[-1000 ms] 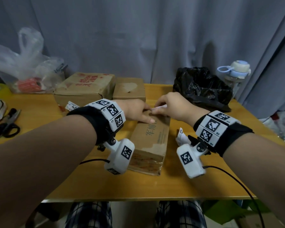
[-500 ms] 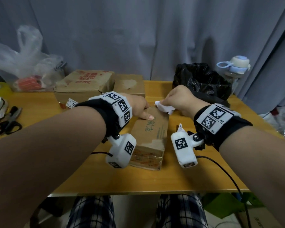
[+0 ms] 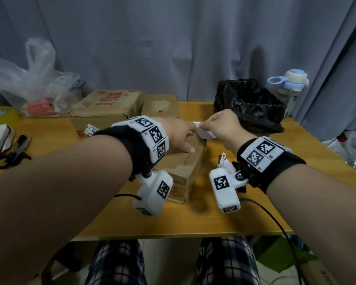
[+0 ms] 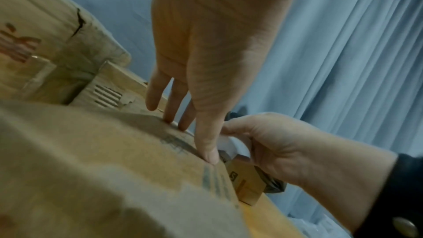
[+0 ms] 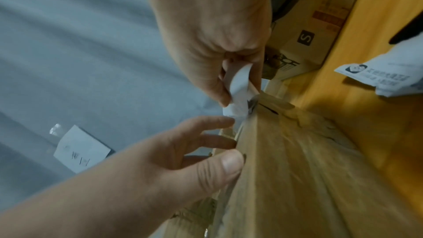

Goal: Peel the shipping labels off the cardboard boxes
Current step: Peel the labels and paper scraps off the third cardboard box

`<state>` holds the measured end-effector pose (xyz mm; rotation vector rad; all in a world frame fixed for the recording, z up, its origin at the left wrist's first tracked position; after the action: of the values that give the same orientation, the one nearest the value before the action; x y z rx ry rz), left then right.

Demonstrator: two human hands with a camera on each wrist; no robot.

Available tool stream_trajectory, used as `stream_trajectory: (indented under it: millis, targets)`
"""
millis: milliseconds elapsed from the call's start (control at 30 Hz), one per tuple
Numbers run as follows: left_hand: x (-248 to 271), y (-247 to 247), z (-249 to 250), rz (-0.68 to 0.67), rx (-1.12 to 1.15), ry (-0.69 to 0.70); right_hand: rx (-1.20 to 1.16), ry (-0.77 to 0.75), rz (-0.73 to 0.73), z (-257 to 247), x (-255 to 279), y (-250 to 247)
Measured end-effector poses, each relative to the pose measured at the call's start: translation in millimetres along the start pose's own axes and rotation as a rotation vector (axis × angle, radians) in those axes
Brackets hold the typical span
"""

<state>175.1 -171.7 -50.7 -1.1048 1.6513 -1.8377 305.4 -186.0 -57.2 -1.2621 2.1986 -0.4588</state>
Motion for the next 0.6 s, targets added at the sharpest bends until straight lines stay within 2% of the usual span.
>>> stream_trajectory:
  millis: [167,400,600]
  targets:
    - [-2,-1,0,-0.074,0.026,-0.041,0.005,-0.104,-0.033,-6,7,1]
    - [-5,-6,7,-0.052,-0.067,-0.067,0.123,-0.218,-0.059,-11,11,-5]
    - [-3,-4,6,-0.042,-0.041,-0.072,-0.076,-0.198,-0.017,-14,19,-27]
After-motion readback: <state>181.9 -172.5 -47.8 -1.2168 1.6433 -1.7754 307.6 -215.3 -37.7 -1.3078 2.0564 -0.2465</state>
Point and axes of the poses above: each hand's wrist, its own x-axis away from the middle knuckle, its own y-axis out of the palm, z = x × y, the point moved 7 cm from there along -x, towards the middle knuckle, and after that the axes turned 11 degrees about -y, right-handed, at the moved point
